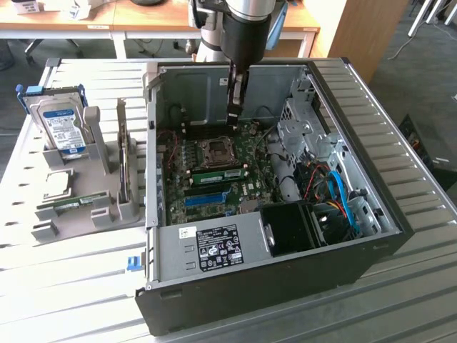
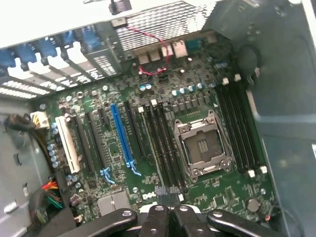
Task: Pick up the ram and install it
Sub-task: 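Press down the ram until it locks into place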
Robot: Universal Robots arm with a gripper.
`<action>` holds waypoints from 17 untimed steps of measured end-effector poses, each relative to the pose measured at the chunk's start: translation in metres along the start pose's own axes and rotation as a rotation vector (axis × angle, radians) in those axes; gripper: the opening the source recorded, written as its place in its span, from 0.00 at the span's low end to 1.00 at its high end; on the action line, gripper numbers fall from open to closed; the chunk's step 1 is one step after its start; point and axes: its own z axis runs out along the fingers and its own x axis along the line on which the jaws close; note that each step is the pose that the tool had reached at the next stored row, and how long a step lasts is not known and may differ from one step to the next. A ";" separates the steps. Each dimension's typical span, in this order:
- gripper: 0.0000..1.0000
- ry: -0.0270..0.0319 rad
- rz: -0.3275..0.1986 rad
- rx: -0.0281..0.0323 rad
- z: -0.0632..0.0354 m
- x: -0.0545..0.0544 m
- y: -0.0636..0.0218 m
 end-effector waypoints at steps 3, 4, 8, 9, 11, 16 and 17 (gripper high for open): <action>0.11 -0.0011 0.048 0.0020 0.0003 0.000 0.0000; 0.11 -0.0015 0.064 0.0026 0.0005 0.000 0.0000; 0.11 -0.0031 0.131 0.0052 0.0010 0.000 0.0000; 0.11 -0.0034 0.148 0.0059 0.0011 0.000 0.0000; 0.11 -0.0042 0.182 0.0073 0.0014 0.000 0.0000; 0.11 -0.0062 0.266 0.0106 0.0021 0.000 -0.0001; 0.11 -0.0065 0.282 0.0113 0.0022 0.000 -0.0001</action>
